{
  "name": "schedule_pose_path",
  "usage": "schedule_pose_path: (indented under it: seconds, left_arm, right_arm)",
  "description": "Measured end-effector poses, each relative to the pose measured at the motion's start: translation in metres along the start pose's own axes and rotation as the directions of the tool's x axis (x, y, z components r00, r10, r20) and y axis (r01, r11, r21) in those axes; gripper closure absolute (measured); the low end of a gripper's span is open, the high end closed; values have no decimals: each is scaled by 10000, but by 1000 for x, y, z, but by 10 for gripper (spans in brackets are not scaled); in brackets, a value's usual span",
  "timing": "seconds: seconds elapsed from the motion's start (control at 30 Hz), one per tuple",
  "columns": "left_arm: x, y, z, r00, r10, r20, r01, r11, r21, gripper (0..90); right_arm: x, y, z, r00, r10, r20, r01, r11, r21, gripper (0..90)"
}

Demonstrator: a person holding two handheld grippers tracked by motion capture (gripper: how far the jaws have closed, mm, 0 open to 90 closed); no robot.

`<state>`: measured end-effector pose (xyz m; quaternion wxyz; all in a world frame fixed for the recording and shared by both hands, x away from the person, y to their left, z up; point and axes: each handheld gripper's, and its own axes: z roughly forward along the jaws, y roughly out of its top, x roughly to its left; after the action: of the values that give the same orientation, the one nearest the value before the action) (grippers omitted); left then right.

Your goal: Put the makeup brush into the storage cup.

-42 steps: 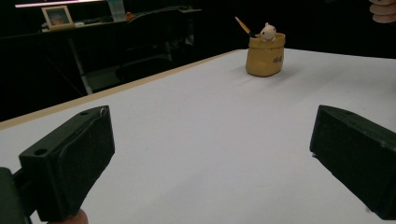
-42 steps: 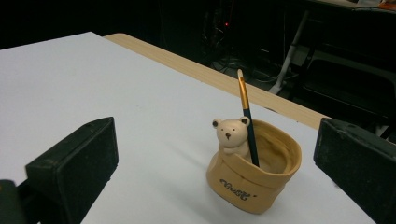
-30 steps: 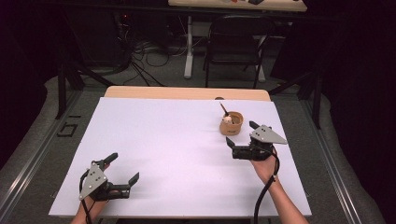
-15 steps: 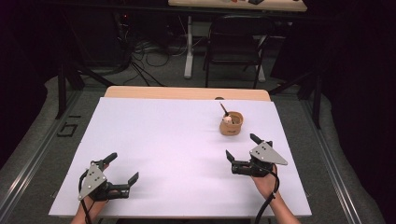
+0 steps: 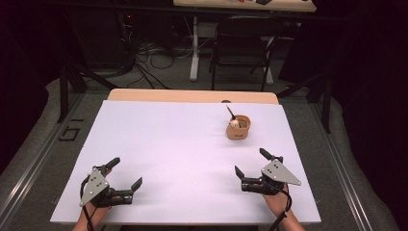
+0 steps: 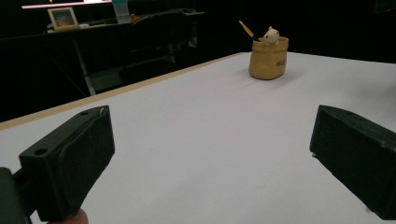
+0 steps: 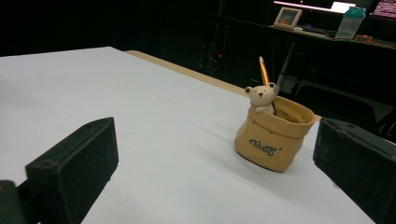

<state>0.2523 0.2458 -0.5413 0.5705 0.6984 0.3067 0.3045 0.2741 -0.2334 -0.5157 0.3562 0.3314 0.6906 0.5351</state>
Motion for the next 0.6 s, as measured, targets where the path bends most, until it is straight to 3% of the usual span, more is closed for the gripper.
schedule_pose_path:
  seconds: [0.6]
  left_arm:
    - [1, -1, -1, 9999, -122, -48, 123, 9999, 51, 1]
  right_arm:
    - [0, -15, -10, 9990, 308, -313, -300, 9992, 271, 0]
